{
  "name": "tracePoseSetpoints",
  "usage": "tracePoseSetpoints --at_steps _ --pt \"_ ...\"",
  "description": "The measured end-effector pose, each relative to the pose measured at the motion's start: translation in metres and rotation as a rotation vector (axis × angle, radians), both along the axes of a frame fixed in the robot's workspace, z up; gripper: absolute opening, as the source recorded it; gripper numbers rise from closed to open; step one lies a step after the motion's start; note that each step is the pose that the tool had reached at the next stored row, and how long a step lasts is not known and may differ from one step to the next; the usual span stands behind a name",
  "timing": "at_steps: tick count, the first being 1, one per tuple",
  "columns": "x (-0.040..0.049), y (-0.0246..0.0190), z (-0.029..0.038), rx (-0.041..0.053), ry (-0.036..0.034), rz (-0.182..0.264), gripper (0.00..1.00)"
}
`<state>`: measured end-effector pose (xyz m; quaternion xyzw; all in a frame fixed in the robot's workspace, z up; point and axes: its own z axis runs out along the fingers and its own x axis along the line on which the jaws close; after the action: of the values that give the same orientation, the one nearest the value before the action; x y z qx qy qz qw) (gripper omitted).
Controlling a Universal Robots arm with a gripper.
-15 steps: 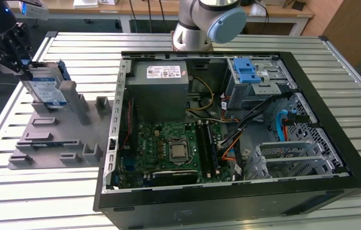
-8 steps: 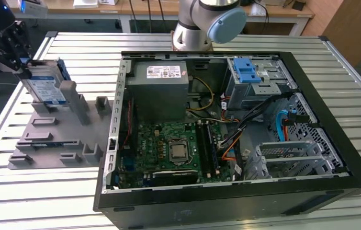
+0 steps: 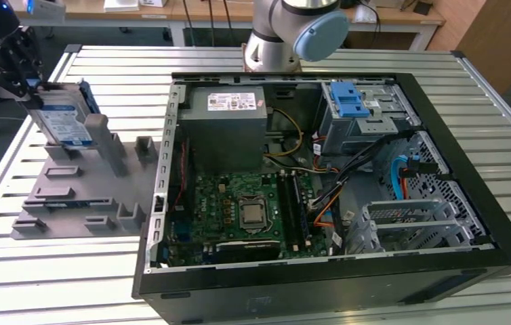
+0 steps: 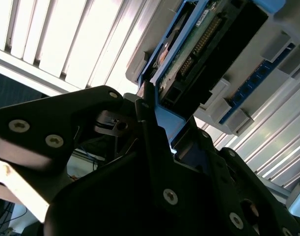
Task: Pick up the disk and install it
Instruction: 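Pick up the disk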
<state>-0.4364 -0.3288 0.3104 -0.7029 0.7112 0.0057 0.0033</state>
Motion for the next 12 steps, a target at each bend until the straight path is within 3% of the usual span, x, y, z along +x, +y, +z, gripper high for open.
tracePoseSetpoints --at_steps 12 --pt "0.0000 0.0000 0.0029 0.0000 0.0001 0.000 0.37"
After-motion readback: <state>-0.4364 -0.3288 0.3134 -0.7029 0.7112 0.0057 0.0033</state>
